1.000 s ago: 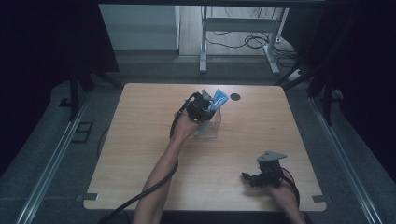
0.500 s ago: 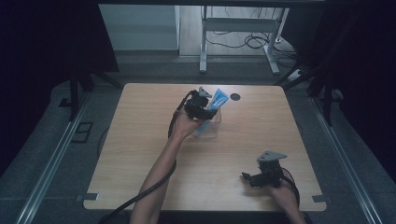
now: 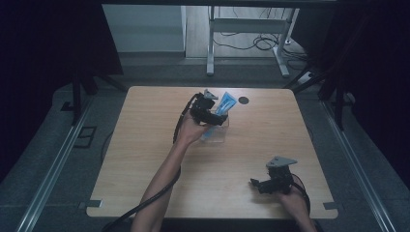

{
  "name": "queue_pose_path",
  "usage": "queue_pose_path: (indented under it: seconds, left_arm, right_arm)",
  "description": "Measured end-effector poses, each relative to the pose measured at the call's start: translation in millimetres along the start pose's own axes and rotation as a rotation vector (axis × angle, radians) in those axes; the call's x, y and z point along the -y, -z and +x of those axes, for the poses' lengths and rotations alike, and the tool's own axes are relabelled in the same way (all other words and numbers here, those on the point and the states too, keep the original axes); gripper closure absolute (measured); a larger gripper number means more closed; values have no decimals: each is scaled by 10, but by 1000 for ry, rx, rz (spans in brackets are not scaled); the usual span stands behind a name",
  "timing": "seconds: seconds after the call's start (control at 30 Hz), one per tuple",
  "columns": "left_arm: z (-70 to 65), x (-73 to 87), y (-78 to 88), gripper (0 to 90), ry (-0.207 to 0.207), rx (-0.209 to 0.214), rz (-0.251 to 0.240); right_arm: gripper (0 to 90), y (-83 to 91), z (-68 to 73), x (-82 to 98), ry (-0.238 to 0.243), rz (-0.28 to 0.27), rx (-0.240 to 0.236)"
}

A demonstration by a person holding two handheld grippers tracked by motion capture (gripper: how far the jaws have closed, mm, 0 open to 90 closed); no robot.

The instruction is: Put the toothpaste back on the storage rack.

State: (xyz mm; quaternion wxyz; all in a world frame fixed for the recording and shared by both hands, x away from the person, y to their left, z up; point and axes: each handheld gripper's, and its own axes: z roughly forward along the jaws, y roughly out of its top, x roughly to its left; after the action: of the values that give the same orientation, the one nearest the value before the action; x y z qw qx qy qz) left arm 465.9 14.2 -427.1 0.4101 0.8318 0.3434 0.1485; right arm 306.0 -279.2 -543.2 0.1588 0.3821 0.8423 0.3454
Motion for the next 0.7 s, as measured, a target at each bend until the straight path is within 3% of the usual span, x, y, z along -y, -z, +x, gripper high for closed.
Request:
queue_pose_path:
  seconds: [0.23, 0.7]
  left_arm:
    - [-6, -1, 87, 132, 2, 13, -8]
    - [-70, 37, 232, 130, -27, -3, -19]
  right_arm:
    - [8, 0, 0, 0, 1, 0, 0]
    - [8, -1, 0, -1, -1, -1, 0]
